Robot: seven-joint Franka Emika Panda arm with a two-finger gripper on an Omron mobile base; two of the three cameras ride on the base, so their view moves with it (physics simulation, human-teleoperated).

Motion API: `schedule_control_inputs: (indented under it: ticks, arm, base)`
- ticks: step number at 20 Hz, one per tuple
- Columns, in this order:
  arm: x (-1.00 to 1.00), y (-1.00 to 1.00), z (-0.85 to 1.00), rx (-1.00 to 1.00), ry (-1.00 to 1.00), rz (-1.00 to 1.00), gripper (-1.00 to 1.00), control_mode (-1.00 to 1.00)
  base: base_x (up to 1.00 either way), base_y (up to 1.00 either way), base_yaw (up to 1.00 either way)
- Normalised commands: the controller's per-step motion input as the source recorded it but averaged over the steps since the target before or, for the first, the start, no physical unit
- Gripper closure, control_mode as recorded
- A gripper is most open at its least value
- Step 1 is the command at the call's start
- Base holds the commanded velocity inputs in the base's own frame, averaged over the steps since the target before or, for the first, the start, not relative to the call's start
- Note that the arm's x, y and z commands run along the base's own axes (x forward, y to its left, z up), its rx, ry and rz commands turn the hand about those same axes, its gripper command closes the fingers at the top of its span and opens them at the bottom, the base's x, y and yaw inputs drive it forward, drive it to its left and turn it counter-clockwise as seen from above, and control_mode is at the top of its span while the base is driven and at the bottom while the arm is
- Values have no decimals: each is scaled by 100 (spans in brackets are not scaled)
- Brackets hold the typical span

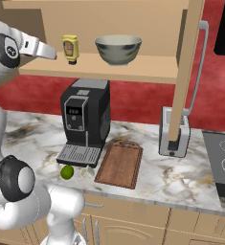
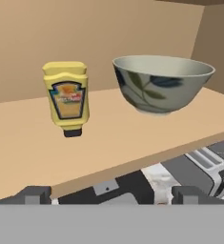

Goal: Open the cabinet. Place the bowl and condiment on the counter. Then place the lime and garlic on the cutting board.

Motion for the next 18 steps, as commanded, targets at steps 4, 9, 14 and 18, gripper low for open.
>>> schedule_control_inputs:
  ticks: [4,9,14,18]
  arm:
    - [21,-19,0,0,0,0,-100,-100]
    - [45,-9,0,0,0,0,-100,-100]
    - [52,0,-4,0,0,4,-100,-100]
    - [43,0,-8,0,0,7,-100,-100]
  base:
    - [0,0,0]
    - [0,0,0]
    - [0,0,0]
    - [0,0,0]
